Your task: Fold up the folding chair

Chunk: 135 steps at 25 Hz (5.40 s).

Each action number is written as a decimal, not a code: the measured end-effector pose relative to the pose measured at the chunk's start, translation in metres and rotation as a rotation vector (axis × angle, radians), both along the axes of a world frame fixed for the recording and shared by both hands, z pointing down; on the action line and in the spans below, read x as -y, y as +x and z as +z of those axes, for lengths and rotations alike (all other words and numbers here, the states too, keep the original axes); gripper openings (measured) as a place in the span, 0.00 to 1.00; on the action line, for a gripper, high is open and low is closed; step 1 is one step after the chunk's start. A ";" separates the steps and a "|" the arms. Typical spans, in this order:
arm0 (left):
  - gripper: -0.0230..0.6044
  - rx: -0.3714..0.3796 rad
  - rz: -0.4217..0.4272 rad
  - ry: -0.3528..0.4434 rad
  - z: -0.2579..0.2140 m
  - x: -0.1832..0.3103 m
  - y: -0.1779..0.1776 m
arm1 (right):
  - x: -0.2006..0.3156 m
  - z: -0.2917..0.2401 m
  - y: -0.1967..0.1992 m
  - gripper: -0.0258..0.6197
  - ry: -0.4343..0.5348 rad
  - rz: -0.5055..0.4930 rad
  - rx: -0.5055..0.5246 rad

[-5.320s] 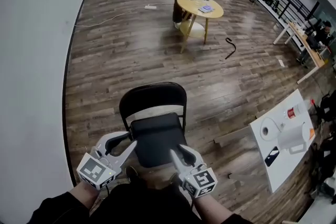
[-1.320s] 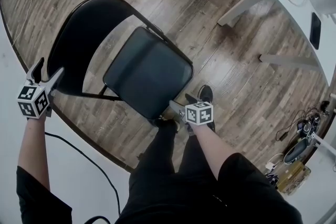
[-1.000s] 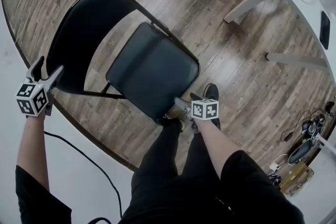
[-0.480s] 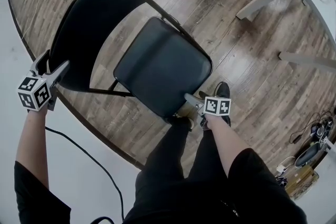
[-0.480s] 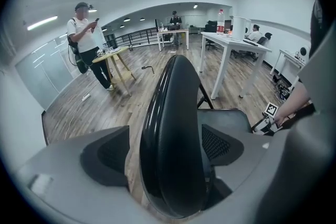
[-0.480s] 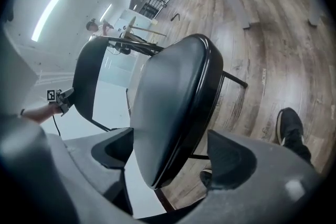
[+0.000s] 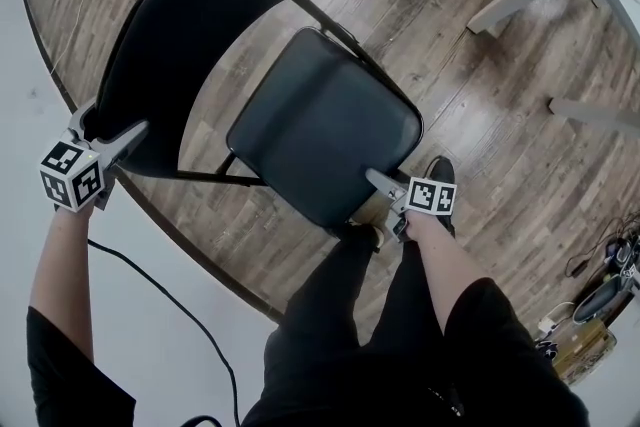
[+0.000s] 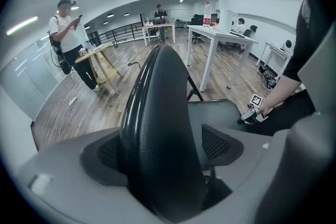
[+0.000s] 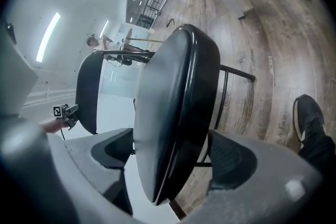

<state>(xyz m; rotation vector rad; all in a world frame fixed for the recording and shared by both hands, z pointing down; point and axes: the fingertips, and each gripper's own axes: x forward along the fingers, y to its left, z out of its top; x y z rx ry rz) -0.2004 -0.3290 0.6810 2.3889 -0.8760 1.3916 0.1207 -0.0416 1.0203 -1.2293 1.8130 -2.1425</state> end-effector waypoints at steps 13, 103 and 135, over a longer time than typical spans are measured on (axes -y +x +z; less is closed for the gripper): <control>0.48 -0.011 -0.029 -0.016 -0.001 0.009 -0.008 | 0.030 0.013 0.010 0.64 0.033 0.151 0.062; 0.33 -0.090 -0.064 0.009 -0.073 -0.079 0.057 | 0.011 -0.062 0.019 0.50 -0.127 0.170 0.005; 0.29 -0.133 -0.079 0.026 -0.092 -0.115 0.083 | 0.013 -0.087 0.019 0.47 -0.151 0.170 -0.020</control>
